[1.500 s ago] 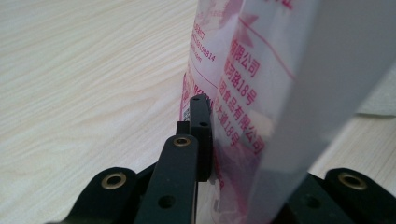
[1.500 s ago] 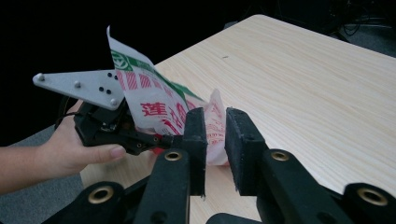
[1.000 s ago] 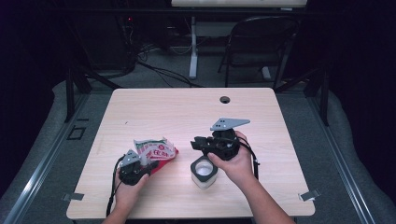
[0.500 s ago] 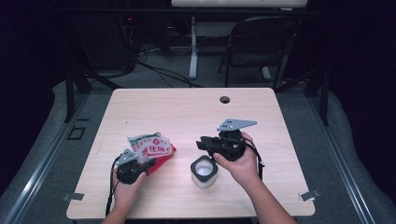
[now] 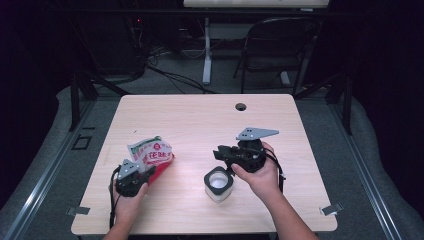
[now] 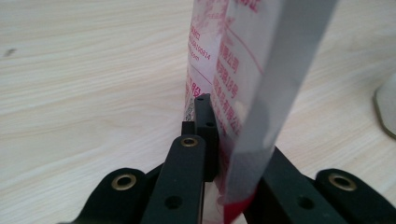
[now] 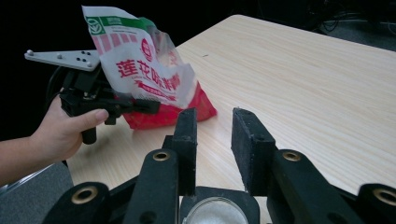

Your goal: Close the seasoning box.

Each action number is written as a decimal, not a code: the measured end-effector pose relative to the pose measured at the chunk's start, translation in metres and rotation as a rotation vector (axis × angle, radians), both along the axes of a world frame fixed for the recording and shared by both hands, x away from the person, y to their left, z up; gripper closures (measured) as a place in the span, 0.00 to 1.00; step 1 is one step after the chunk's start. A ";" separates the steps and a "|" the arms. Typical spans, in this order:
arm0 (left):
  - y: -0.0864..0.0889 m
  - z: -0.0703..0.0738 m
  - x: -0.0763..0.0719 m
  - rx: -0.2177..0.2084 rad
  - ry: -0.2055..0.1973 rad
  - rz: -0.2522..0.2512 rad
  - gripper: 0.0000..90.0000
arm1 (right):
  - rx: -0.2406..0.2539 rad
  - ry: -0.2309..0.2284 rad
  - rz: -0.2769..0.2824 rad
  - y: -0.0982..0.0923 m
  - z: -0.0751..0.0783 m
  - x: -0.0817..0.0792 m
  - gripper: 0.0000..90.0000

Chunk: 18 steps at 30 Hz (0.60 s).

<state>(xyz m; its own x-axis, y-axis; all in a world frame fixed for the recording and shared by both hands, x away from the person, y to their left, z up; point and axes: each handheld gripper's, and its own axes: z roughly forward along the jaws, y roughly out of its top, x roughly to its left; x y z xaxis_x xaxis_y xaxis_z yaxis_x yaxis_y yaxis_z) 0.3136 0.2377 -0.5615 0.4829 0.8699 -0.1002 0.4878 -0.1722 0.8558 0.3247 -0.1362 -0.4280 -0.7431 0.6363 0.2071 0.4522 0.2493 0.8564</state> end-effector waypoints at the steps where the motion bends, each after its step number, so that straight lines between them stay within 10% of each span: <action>1: 0.004 0.001 0.000 0.004 -0.007 0.011 1.00 | 0.006 -0.003 -0.005 -0.001 0.000 0.000 0.79; 6: 0.019 0.008 0.000 0.024 -0.021 0.071 1.00 | 0.015 -0.008 -0.026 -0.009 0.001 -0.001 0.78; 13: 0.031 0.011 -0.006 0.166 -0.061 0.144 1.00 | -0.002 -0.034 -0.084 -0.025 -0.001 -0.005 0.74; 18: 0.030 0.005 -0.007 0.156 -0.061 0.148 1.00 | -0.001 -0.039 -0.104 -0.032 -0.003 -0.007 0.74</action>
<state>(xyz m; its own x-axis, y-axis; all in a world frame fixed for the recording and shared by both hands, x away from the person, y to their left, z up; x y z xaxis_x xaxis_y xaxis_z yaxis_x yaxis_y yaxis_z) 0.3063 0.2679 -0.5567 0.3497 0.9345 0.0666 0.4660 -0.2352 0.8529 0.3173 -0.1682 -0.4309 -0.6805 0.7105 0.1793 0.4424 0.2033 0.8735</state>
